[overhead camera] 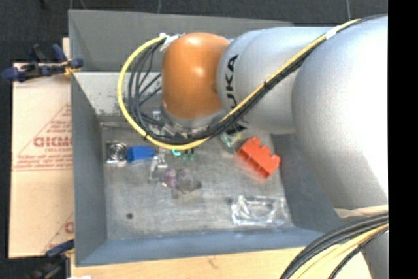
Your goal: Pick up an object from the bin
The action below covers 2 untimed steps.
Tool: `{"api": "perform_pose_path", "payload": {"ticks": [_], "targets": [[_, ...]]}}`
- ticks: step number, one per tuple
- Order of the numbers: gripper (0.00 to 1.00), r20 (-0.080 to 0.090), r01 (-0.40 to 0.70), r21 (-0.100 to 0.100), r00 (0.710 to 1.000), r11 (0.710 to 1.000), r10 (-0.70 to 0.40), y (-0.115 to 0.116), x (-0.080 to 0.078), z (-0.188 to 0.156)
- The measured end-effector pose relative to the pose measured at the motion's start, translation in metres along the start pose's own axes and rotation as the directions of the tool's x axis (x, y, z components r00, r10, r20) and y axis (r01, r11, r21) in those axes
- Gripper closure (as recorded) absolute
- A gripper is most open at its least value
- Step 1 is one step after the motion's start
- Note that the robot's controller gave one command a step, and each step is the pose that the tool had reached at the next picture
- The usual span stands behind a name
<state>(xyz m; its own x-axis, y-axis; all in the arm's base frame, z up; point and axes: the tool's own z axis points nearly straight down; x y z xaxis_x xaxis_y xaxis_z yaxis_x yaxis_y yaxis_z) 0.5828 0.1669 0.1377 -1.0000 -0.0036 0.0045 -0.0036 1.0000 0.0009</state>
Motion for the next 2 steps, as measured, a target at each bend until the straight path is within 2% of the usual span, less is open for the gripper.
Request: {"api": "perform_pose_path", "payload": {"ticks": [1,2], "targets": [[0.00,0.011,-0.135,-0.003,0.991,0.991,0.135,-0.037,-0.007,0.053],[0.00,0.008,-0.288,-0.004,0.958,0.958,0.288,0.001,-0.043,0.054]]}}
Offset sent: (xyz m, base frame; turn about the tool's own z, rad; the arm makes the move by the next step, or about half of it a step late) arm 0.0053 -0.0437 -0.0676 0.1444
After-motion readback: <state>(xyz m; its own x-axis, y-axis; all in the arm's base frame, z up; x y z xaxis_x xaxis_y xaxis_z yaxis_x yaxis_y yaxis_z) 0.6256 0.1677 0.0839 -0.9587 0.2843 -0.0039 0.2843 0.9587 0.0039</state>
